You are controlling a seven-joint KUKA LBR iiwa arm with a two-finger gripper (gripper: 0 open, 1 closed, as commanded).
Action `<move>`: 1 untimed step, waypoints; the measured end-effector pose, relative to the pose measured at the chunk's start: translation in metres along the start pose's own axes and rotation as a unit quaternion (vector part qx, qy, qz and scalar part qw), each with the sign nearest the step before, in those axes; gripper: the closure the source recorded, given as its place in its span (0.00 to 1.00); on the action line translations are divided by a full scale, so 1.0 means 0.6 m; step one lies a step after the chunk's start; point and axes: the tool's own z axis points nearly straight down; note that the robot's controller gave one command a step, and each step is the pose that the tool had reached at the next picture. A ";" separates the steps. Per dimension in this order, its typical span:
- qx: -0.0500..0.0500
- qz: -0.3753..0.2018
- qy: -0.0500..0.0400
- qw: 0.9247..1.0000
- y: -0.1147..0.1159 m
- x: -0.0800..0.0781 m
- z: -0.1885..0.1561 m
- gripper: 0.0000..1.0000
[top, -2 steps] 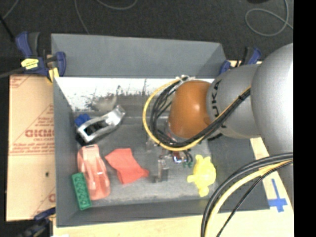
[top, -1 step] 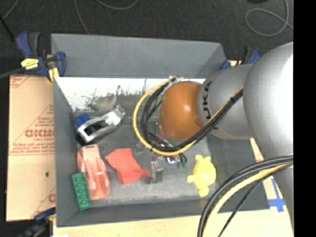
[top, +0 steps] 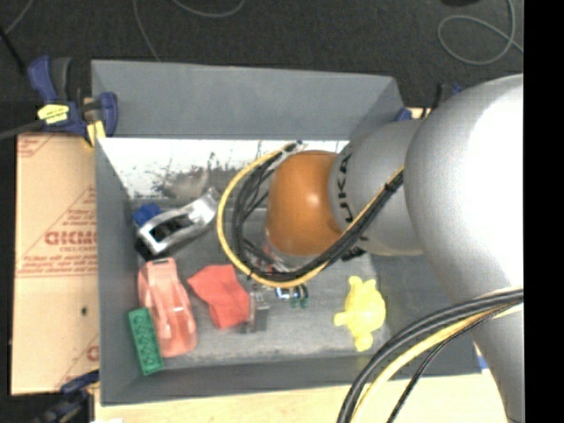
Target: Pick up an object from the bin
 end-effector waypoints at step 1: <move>0.001 -0.109 -0.001 0.994 0.042 0.029 0.001 0.00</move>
Offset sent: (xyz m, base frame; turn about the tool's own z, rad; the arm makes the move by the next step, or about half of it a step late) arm 0.0113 0.0546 0.0034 -0.0524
